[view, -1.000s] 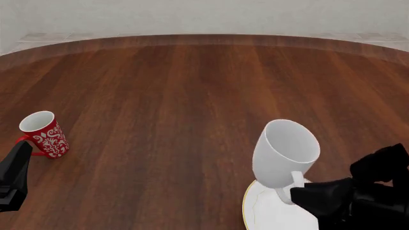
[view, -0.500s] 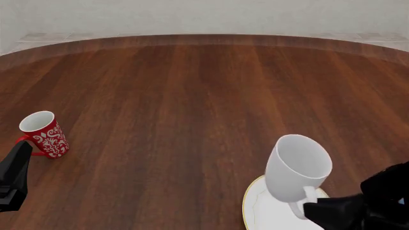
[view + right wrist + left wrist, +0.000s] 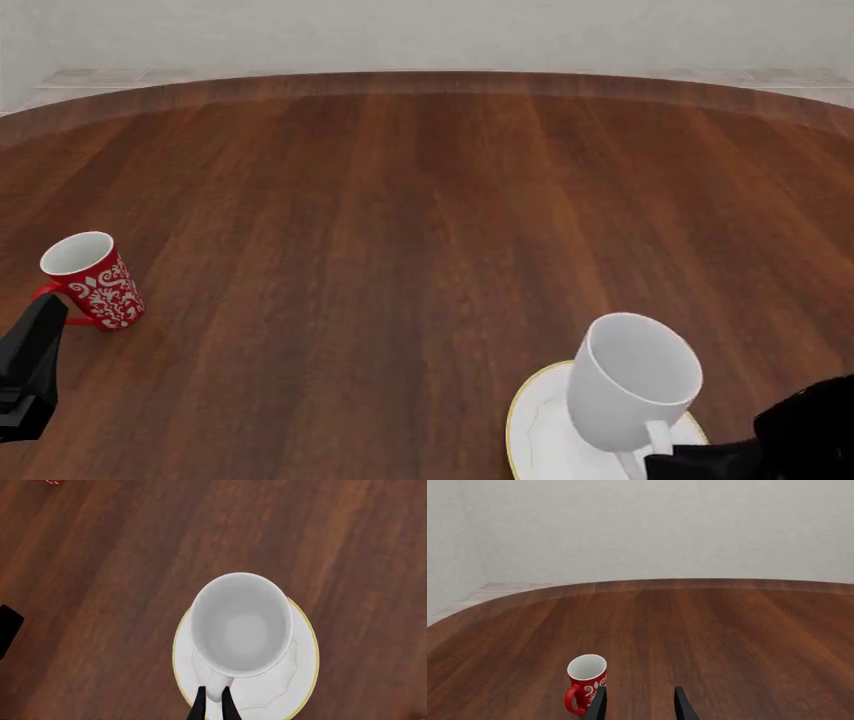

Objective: Put the white mug on the plate.

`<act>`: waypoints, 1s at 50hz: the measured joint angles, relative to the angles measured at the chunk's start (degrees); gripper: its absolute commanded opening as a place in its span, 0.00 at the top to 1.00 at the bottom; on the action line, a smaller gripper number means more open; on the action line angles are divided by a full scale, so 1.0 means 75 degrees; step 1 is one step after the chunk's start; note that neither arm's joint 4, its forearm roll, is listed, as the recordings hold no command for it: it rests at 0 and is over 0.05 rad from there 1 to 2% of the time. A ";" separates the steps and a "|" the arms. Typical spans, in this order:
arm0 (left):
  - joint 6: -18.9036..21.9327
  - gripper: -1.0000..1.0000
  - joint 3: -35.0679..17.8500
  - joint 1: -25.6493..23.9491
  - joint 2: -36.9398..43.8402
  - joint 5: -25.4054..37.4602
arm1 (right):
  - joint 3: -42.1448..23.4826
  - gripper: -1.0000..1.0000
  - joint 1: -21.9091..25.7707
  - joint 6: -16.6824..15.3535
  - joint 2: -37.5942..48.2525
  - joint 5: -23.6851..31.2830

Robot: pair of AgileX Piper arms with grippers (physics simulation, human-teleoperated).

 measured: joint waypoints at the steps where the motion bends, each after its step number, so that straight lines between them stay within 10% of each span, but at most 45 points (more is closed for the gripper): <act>1: 0.0000 0.00 0.0000 0.0000 0.0000 0.0000 | 0.0021 1.00 -0.0003 0.0005 -0.0017 0.0004; 37: 0.0000 0.00 0.0000 0.0000 0.0000 0.0000 | 0.0389 1.00 -0.0083 0.0043 -0.0219 -0.0031; 38: 0.0001 0.00 0.0000 0.0000 0.0000 0.0000 | 0.0389 0.00 -0.0088 0.0039 -0.0224 -0.0026; 50: 0.0000 0.00 0.0000 -0.0001 0.0000 0.0000 | 0.0395 0.00 -0.0084 0.0084 -0.0151 -0.0110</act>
